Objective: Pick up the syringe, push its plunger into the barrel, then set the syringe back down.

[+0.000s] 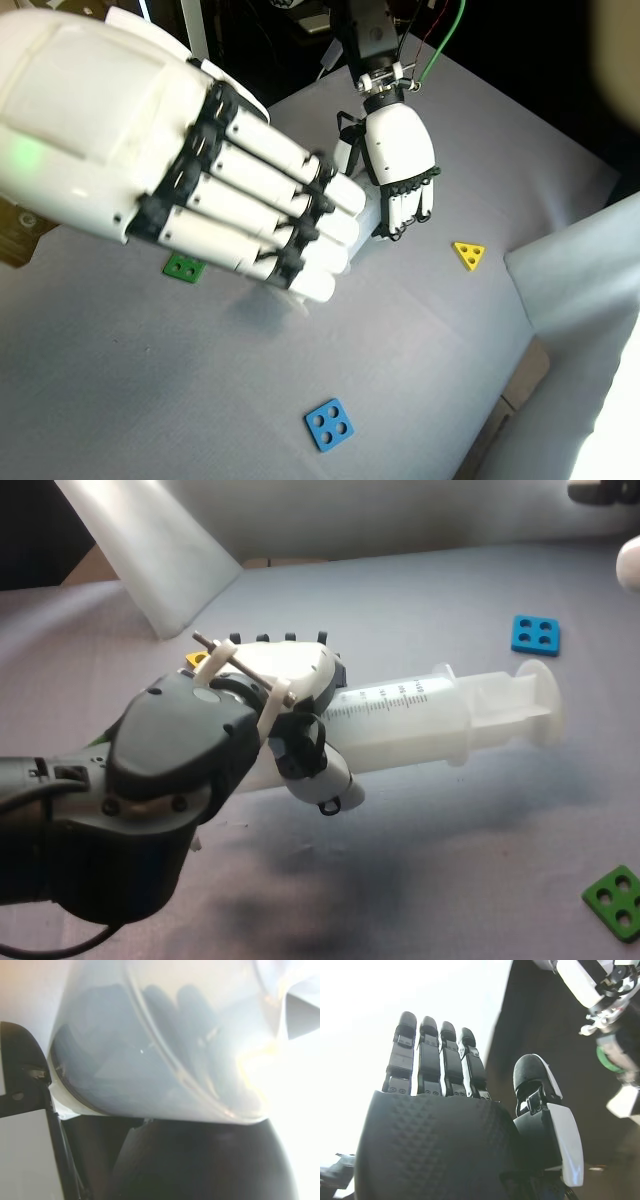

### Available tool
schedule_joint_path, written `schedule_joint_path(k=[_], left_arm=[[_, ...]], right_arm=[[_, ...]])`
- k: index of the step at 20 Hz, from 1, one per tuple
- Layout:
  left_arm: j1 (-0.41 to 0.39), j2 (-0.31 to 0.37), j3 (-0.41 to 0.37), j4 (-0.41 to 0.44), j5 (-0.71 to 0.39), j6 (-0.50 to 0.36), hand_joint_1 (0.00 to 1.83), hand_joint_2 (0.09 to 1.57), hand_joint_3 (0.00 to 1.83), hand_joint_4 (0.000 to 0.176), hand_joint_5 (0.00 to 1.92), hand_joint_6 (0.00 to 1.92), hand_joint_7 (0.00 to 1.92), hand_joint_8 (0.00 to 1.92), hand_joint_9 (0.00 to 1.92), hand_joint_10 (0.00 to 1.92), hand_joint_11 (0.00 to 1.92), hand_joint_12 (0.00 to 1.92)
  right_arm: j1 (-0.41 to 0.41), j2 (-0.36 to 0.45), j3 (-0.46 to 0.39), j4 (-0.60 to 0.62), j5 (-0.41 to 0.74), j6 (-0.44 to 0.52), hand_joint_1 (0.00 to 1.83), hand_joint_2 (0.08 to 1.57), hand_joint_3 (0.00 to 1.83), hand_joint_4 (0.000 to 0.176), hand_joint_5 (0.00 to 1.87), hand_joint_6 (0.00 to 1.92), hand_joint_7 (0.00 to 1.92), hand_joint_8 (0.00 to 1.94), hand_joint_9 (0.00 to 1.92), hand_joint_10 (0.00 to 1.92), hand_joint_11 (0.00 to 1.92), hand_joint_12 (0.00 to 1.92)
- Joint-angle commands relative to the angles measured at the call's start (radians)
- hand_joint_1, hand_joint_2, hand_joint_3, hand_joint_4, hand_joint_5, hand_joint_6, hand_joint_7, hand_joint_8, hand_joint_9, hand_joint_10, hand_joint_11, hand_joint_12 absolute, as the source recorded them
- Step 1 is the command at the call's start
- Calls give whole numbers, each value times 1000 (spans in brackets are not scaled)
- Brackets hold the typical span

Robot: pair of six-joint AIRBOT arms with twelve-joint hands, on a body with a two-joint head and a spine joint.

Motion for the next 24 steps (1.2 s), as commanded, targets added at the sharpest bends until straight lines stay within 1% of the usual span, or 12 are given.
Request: schedule_joint_path(k=[1, 2, 4, 5, 8, 11, 14, 15, 16, 18, 21, 24], left_arm=[[-19, 10, -4, 53, -12, -13, 1337, 1209, 1, 0, 880, 1088, 735, 1388, 657, 1520, 391, 1545], [-26, 18, -7, 40, -3, -21, 1336, 1216, 1, 0, 871, 1092, 722, 1403, 649, 1544, 386, 1567], [-38, 32, -16, 19, 11, -46, 1340, 1205, 0, 0, 866, 1120, 753, 1365, 680, 1493, 427, 1526], [-44, 37, -19, 8, 21, -54, 1343, 1200, 0, 0, 875, 1099, 766, 1344, 690, 1490, 437, 1531], [-65, 59, -29, -23, 52, -110, 1338, 1212, 1, 0, 860, 1112, 741, 1382, 662, 1529, 395, 1568], [-86, 81, -42, -40, 70, -150, 1337, 1212, 0, 0, 850, 1156, 749, 1358, 665, 1515, 398, 1561], [-101, 102, -56, -33, 82, -203, 1341, 1203, 0, 0, 870, 1116, 763, 1340, 679, 1498, 412, 1538], [-105, 112, -60, -29, 91, -234, 1340, 1204, 0, 0, 870, 1123, 759, 1342, 677, 1497, 409, 1531], [-107, 117, -63, -24, 97, -249, 1339, 1207, 1, 0, 861, 1142, 751, 1349, 677, 1497, 417, 1515], [-107, 125, -70, -4, 108, -274, 1340, 1204, 0, 0, 871, 1121, 753, 1342, 680, 1496, 414, 1521], [-105, 134, -74, 13, 121, -306, 1341, 1201, 0, 0, 876, 1112, 759, 1335, 684, 1489, 425, 1502], [-106, 141, -77, 28, 130, -337, 1339, 1206, 0, 0, 872, 1121, 749, 1351, 672, 1506, 411, 1536]], right_arm=[[17, 6, -10, 22, 63, 2, 0, 1448, 0, 0, 154, 0, 132, 1, 105, 0, 0, 285], [17, 13, -17, 64, 63, 2, 0, 1449, 0, 0, 147, 0, 126, 0, 101, 0, 0, 283], [20, 17, -17, 144, 63, 2, 0, 1449, 0, 0, 149, 2, 129, 2, 104, 1, 0, 283], [22, 18, -15, 183, 65, 2, 0, 1447, 0, 0, 154, 2, 139, 3, 115, 4, 0, 308], [23, 21, -9, 260, 76, 2, 0, 1443, 0, 0, 148, 0, 128, 1, 111, 2, 0, 290], [23, 28, -4, 316, 74, 5, 0, 1445, 0, 0, 147, 0, 110, 0, 92, 0, 0, 304], [23, 36, -4, 333, 54, 25, 0, 1446, 0, 0, 143, 1, 119, 2, 94, 1, 0, 279], [23, 37, -4, 340, 43, 36, 0, 1445, 0, 0, 153, 5, 123, 3, 98, 2, 0, 277], [23, 38, -4, 340, 30, 53, 0, 1445, 0, 0, 157, 4, 129, 3, 101, 3, 0, 295], [23, 41, -3, 340, 0, 97, 0, 1446, 0, 0, 150, 0, 125, 1, 99, 1, 0, 296], [25, 42, -1, 340, -14, 116, 0, 1447, 0, 0, 153, 1, 128, 1, 103, 2, 0, 300], [25, 42, -1, 340, -74, 188, 0, 1446, 0, 0, 159, 1, 132, 0, 107, 2, 0, 321]])
